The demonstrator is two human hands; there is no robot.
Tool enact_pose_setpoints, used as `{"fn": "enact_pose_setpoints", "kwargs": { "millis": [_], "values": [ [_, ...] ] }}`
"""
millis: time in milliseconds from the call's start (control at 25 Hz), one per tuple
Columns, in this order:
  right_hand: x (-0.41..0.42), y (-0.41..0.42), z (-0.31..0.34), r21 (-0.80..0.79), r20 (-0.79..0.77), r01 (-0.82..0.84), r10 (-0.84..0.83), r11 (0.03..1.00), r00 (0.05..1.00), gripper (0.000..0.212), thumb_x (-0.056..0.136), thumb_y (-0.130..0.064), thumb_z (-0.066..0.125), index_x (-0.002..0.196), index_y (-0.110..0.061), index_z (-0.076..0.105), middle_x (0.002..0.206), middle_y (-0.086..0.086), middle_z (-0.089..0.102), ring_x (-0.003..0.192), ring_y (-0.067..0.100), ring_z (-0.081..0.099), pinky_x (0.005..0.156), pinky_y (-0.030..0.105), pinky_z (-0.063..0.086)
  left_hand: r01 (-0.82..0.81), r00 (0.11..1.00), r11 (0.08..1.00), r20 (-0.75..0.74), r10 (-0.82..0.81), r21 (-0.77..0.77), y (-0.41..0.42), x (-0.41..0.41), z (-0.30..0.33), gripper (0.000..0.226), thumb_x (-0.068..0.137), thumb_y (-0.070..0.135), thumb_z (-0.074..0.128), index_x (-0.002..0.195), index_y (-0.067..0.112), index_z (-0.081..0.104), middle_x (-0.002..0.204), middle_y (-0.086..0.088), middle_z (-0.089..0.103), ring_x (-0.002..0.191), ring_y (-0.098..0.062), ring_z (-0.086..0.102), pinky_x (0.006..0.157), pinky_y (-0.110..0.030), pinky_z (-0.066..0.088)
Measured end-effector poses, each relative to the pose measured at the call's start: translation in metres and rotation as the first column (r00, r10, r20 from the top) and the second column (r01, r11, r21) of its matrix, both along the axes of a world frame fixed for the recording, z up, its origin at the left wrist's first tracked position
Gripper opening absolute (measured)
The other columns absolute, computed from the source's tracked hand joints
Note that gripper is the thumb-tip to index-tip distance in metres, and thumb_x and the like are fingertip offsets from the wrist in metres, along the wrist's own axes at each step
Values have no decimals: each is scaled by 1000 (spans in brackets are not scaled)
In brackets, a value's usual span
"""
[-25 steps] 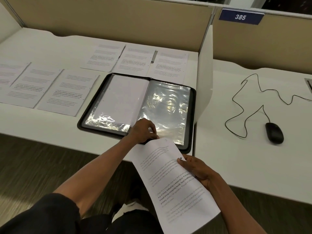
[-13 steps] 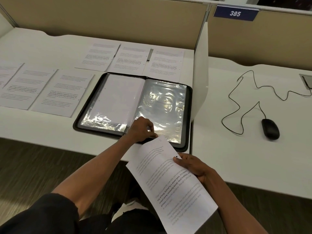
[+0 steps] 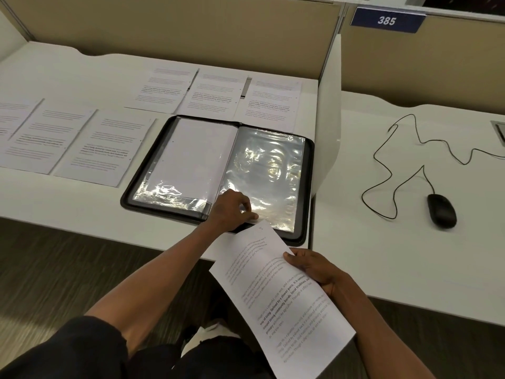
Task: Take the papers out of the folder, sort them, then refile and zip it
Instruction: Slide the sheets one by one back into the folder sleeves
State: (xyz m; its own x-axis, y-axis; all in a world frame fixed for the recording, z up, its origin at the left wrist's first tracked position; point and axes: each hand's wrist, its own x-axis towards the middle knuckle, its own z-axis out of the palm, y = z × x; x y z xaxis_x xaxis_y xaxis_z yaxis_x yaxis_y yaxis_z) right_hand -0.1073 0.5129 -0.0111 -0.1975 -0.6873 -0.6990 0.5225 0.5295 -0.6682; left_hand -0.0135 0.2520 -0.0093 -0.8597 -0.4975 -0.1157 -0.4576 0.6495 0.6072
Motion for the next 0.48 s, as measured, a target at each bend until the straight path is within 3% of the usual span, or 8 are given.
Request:
{"fn": "enact_pose_setpoints", "kwargs": {
  "millis": [120, 280, 480],
  "values": [
    [-3, 1, -1, 18, 20, 121, -121, 993, 992, 26, 98, -20, 61, 119, -6, 68, 107, 17, 75, 92, 29, 73, 81, 39, 61, -13, 1000, 1000, -11, 13, -2, 2, 3, 0, 27, 70, 45, 87, 62, 27, 67, 71, 14, 58, 84, -10, 52, 79, -31, 44],
    [-6, 11, -13, 22, 1, 163, -164, 986, 987, 38, 91, -27, 68, 123, -7, 68, 118, 22, 70, 114, 44, 64, 105, 57, 47, 14, 999, 1000, -52, -14, -16, 8, 10, -2, 25, 73, 38, 86, 68, 21, 69, 79, 11, 60, 86, -10, 51, 82, -30, 42],
    [-6, 17, -15, 26, 6, 168, -169, 985, 986, 35, 94, -25, 65, 124, -7, 67, 120, 22, 70, 114, 44, 63, 107, 59, 45, 36, 998, 996, -49, -40, -81, 13, 13, -9, 21, 74, 38, 84, 71, 24, 68, 84, 8, 66, 90, -13, 55, 85, -35, 44]
  ]
}}
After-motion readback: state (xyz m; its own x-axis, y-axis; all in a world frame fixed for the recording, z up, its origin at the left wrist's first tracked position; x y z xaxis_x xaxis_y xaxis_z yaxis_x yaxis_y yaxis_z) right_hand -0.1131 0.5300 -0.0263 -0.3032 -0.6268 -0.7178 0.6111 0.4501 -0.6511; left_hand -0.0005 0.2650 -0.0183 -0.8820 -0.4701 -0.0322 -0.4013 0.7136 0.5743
